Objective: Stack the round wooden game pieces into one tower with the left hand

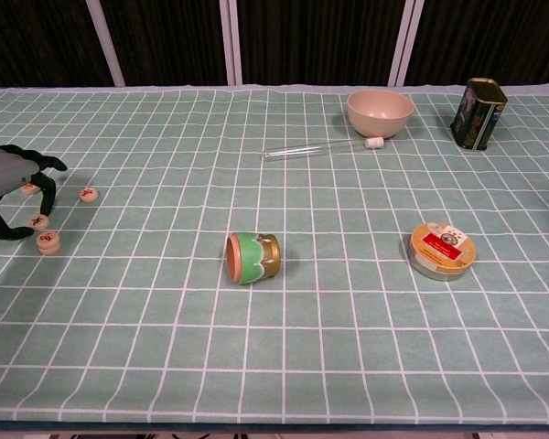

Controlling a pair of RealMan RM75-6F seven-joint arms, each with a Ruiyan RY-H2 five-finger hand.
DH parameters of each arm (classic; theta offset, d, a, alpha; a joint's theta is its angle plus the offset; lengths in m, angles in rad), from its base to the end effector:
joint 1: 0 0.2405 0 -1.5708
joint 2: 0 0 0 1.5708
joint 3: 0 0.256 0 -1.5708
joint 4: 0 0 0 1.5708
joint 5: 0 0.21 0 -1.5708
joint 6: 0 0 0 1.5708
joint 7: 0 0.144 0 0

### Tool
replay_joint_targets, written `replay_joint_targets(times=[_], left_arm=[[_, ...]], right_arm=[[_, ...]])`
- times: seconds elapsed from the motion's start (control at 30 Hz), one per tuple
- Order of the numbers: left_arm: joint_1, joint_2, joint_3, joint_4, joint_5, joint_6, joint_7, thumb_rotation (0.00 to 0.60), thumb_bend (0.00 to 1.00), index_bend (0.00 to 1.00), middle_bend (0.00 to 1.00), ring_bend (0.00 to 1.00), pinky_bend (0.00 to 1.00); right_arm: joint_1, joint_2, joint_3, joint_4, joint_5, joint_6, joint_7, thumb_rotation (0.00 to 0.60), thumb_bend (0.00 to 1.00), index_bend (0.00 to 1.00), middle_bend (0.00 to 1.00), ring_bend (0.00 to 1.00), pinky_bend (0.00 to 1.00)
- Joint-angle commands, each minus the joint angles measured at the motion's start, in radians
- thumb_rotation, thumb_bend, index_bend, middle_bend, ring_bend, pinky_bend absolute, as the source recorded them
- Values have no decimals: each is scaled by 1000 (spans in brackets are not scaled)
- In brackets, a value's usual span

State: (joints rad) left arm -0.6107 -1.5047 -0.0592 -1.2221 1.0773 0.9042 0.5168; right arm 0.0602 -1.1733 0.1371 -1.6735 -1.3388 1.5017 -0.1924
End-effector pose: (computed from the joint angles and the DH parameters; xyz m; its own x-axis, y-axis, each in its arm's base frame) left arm -0.2819 0.3377 0.0117 0.7484 0.2963 0.5934 0.6596 -0.2389 -0.7127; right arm -0.3126 -0.1880 0.1583 0.4475 0.0537 0.8927 -0.8850 0.1704 0.4333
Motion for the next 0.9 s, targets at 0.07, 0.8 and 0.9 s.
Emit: replay_joint_targets(times=[0.07, 0.8, 0.9], left_arm=[[6, 9, -3, -14, 15, 15, -23, 600, 319, 493, 59, 0, 0], [49, 120, 49, -219, 162, 122, -29, 600, 319, 493, 60, 0, 0], [53, 120, 56, -220, 170, 125, -21, 600, 319, 493, 60, 0, 0]], right_arm=[[0, 1, 0, 0, 0, 0, 2, 600, 232, 54, 13, 39, 0], [-1, 0, 0, 0, -1, 3, 0, 600, 232, 54, 13, 39, 0], [-1, 1, 0, 0, -2, 3, 0, 600, 233, 54, 13, 39, 0]])
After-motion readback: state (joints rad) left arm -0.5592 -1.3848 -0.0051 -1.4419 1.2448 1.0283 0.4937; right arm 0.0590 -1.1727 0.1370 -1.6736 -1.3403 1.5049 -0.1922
